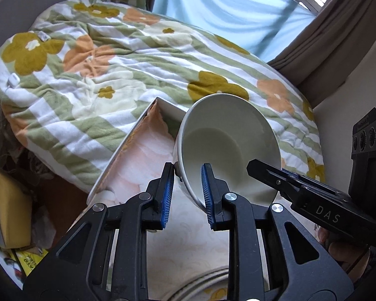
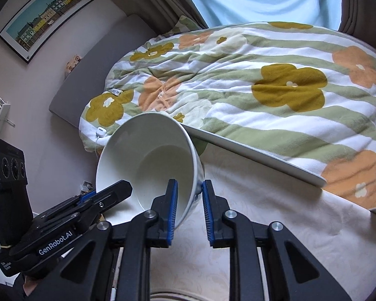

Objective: Organize plates and bowls

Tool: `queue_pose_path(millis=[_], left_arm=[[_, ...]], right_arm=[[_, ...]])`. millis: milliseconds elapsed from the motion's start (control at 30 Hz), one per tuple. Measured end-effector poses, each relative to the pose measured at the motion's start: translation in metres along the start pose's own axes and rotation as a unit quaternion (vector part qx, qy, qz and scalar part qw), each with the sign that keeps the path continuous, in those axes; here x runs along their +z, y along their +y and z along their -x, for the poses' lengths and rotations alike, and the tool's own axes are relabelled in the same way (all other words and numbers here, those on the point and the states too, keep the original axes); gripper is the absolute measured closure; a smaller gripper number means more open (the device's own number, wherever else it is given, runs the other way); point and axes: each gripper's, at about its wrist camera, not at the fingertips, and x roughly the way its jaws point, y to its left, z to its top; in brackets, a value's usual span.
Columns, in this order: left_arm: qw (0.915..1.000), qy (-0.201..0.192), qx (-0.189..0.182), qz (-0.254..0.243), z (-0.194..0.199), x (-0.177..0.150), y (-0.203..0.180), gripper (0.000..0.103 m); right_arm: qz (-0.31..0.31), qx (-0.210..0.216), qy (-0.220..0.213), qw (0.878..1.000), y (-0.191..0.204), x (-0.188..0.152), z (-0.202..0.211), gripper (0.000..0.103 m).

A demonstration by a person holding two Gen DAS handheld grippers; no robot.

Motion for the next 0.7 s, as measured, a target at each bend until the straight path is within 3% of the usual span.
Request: queue_pose_path(millis=[167, 367, 700], left_arm=[[0.9991, -0.020, -0.013, -0.035, 0.046, -0.026, -0.048, 0.083], [0.9960, -0.029, -0.037, -0.076, 0.091, -0.079, -0.112, 0.083], [0.9866, 0.012, -0.088, -0.137, 0.120, -0.178, -0.206, 0.083]], right_arm=[[-0.011, -0.009, -0.031, 0.999, -0.006, -0.030, 0.060, 0.085], [-0.026, -0.032, -0.068, 0.997, -0.024, -0.086, 0.139, 0.085], [-0.078, -0.090, -0.109, 0.987, -0.064, -0.181, 0.239, 0.085]])
